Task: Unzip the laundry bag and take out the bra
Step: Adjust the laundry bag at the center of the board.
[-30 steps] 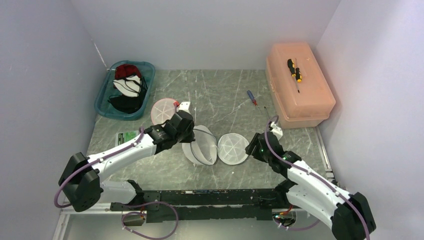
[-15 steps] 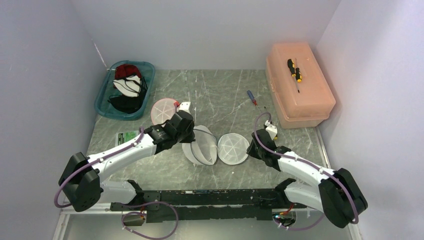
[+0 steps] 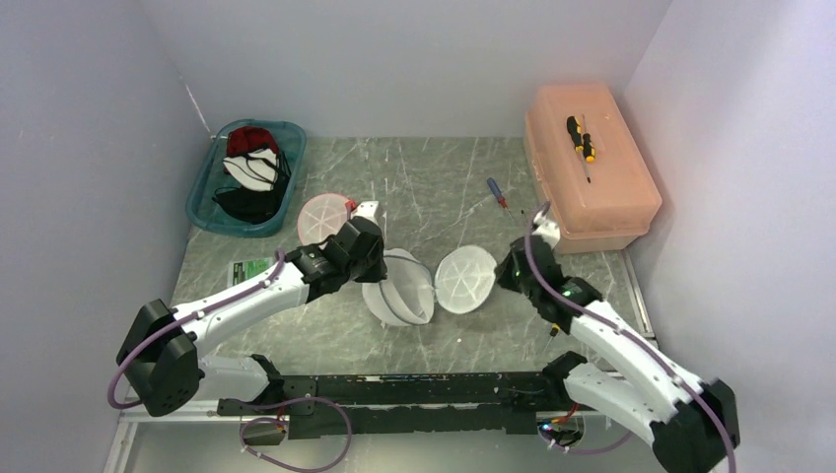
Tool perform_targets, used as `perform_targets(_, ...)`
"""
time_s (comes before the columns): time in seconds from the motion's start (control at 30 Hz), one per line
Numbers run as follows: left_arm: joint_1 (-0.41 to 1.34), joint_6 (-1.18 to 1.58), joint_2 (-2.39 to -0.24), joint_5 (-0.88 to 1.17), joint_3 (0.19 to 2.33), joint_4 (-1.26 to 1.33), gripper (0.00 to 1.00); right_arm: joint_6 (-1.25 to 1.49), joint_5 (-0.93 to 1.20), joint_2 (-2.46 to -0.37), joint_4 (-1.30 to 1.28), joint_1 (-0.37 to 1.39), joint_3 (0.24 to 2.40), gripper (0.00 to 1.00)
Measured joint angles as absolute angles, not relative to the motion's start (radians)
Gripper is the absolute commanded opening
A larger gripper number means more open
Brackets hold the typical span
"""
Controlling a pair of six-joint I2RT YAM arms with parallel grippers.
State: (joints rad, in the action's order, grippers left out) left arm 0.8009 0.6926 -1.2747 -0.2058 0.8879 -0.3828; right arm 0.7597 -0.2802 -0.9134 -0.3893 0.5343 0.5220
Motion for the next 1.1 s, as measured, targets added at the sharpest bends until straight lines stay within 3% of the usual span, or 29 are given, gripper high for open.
perform_targets(0.33, 0.8, 0.669, -1.385, -0.158, 1.139, -0.495, 0.03, 0.596, -0.256, -0.791, -0.505, 0.538, 1.081, 0.0)
perform_targets(0.53, 0.755, 0.647, -1.588, -0.054, 1.294, -0.57, 0.03, 0.55, -0.229, -0.795, -0.543, 0.538, 1.132, 0.0)
perform_targets(0.7, 0.724, 0.648, -1.782, 0.018, 1.345, -0.685, 0.03, 0.549, -0.24, -0.867, -0.585, 0.538, 1.047, 0.0)
perform_targets(0.8, 0.724, 0.643, -1.708, 0.02, 1.344, -0.693, 0.03, 0.531, -0.274, -0.854, -0.65, 0.54, 1.029, 0.0)
perform_targets(0.93, 0.727, 0.628, -1.436, 0.017, 1.344, -0.549, 0.17, 0.496, -0.319, -0.774, -0.641, 0.54, 1.121, 0.0)
perform_targets(1.0, 0.727, 0.631, -1.337, 0.017, 1.345, -0.477, 0.04, 0.489, -0.34, -0.739, -0.599, 0.54, 1.164, 0.0)
perform_targets(1.1, 0.728, 0.653, -1.348, 0.036, 1.357, -0.442, 0.03, 0.508, -0.35, -0.701, -0.543, 0.539, 1.138, 0.0)
